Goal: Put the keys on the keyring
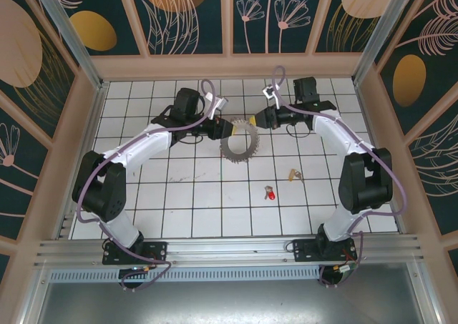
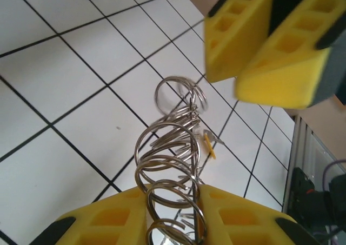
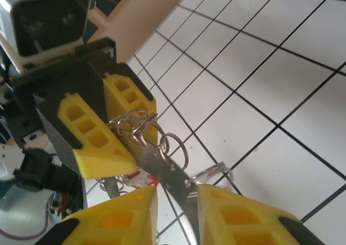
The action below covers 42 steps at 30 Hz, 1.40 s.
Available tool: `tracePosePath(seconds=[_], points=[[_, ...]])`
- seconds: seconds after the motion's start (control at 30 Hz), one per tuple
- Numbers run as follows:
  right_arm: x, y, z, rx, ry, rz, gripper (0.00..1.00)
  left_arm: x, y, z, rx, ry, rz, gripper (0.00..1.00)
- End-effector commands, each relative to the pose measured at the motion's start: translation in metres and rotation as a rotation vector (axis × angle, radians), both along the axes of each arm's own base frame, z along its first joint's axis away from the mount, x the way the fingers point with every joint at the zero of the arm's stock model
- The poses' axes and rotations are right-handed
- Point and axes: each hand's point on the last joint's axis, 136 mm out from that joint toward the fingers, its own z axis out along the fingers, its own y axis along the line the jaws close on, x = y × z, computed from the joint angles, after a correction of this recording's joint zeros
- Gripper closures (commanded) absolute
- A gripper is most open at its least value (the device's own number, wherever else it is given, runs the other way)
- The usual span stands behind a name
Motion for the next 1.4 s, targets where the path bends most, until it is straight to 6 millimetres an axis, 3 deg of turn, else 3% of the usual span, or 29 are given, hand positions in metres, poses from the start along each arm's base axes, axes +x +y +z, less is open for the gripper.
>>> tracePosePath(seconds=[0.0,0.1,0.17,0.27,0.37,0.5,0.6,0.7,0.77,0.87,1.0,1.17,1.37], points=[[0.018,-0.025,0.055,0.038,-0.118,-0.146,0.64,0.015,0.007,0.044,-0.078,-0.099,0.092,1.00],[0.029,-0.058,0.088,0.045,-0.216,-0.338,0.57,0.020,0.011,0.068,-0.126,-0.140,0.150,1.00],[0.031,-0.081,0.107,0.057,-0.298,-0.474,0.44,0.023,0.016,0.084,-0.162,-0.174,0.203,1.00],[0.035,-0.115,0.126,0.063,-0.411,-0.713,0.44,0.025,0.024,0.111,-0.249,-0.231,0.273,1.00],[0.020,-0.123,0.132,0.092,-0.529,-0.741,0.52,0.022,0.026,0.135,-0.360,-0.263,0.289,1.00],[-0.005,-0.102,0.112,0.096,-0.536,-0.601,0.56,0.024,0.027,0.167,-0.451,-0.229,0.313,1.00],[-0.022,-0.083,0.093,0.094,-0.529,-0.487,0.62,0.018,0.025,0.174,-0.467,-0.228,0.284,1.00],[-0.045,-0.062,0.075,0.045,-0.701,-0.374,0.68,0.005,0.026,0.166,-0.478,-0.261,0.241,1.00],[-0.069,-0.046,0.066,-0.013,-0.906,-0.277,0.75,-0.008,0.030,0.163,-0.520,-0.296,0.219,1.00],[-0.088,-0.038,0.070,-0.018,-1.091,-0.300,0.78,-0.021,0.035,0.160,-0.540,-0.319,0.204,1.00],[-0.103,-0.027,0.068,-0.003,-1.109,-0.304,0.82,-0.035,0.035,0.179,-0.555,-0.363,0.152,1.00],[-0.140,-0.003,0.070,0.079,-1.204,-0.243,0.85,-0.047,0.041,0.193,-0.563,-0.412,0.139,1.00],[-0.150,0.009,0.071,0.130,-1.234,-0.220,0.88,-0.053,0.046,0.203,-0.564,-0.437,0.145,1.00]])
